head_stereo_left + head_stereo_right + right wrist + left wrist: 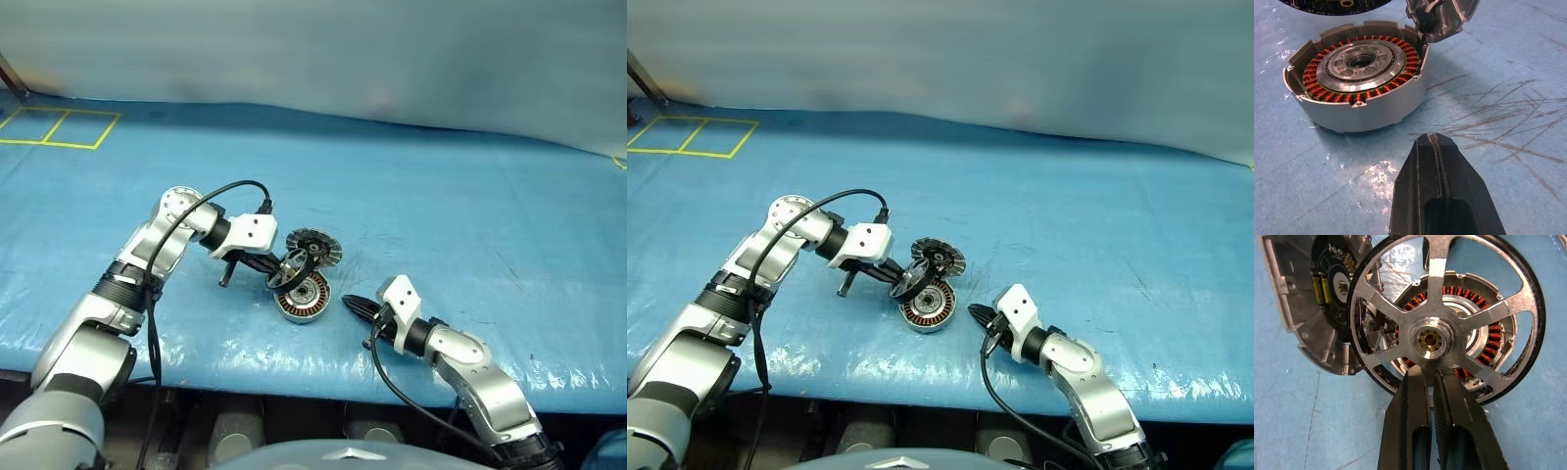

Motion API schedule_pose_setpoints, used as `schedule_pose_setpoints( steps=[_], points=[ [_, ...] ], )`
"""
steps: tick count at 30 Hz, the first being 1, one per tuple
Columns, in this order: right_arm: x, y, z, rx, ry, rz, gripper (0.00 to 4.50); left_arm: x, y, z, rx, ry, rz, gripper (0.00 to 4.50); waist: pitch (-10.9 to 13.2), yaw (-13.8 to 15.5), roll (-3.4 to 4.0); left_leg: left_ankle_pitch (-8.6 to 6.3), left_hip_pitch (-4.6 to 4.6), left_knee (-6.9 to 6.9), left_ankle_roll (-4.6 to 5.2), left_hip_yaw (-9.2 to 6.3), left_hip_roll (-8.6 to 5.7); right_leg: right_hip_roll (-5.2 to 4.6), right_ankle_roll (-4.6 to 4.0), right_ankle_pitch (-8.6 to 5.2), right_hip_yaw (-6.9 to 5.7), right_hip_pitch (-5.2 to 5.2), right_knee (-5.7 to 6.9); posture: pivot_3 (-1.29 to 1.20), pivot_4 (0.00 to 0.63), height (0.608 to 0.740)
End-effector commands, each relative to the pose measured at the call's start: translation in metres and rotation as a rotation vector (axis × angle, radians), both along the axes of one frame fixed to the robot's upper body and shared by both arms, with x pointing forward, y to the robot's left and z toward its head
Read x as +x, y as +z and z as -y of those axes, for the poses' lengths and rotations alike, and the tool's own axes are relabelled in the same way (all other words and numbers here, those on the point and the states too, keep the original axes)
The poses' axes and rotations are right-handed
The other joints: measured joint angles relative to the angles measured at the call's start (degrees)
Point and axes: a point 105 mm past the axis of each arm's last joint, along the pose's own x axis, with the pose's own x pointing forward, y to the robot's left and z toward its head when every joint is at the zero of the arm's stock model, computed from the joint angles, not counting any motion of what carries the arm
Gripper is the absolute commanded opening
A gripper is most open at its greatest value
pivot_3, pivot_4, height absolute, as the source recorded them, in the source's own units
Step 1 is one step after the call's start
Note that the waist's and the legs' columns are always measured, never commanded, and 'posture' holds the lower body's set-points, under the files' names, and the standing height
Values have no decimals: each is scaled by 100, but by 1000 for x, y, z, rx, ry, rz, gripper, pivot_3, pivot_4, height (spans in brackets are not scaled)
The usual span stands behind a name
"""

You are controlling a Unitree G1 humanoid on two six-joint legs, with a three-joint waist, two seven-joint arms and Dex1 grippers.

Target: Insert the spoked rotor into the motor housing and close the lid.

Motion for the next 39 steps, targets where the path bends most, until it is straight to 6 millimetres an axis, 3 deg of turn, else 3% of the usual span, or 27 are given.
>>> schedule_pose_setpoints(
  steps=[1,14,18,28,39],
  points=[
    [2,8,0,10,-6,43,0,2,8,8,-8,-36,32,29,0,8,0,0,-1,0,0,0,0,0,0,0,0,0,0,0,150,740],
    [2,6,0,2,-10,41,0,2,4,10,27,-66,40,29,0,15,0,0,-2,0,0,0,0,0,0,0,0,0,-2,0,150,740],
    [3,5,0,1,-10,41,0,6,3,13,23,-68,83,1151,0,14,0,0,-2,0,0,0,0,-1,0,0,0,0,-2,0,150,740],
    [4,3,2,-1,-14,43,0,7,10,12,-26,-49,94,4484,0,14,0,0,-2,-3,0,0,0,-1,-1,0,0,-1,-5,0,150,740],
    [9,14,0,51,-10,71,0,-2,17,-6,-186,106,94,4484,3,1,3,0,-1,-11,0,0,1,-1,-1,-1,1,-1,-8,0,150,740]
  ],
)
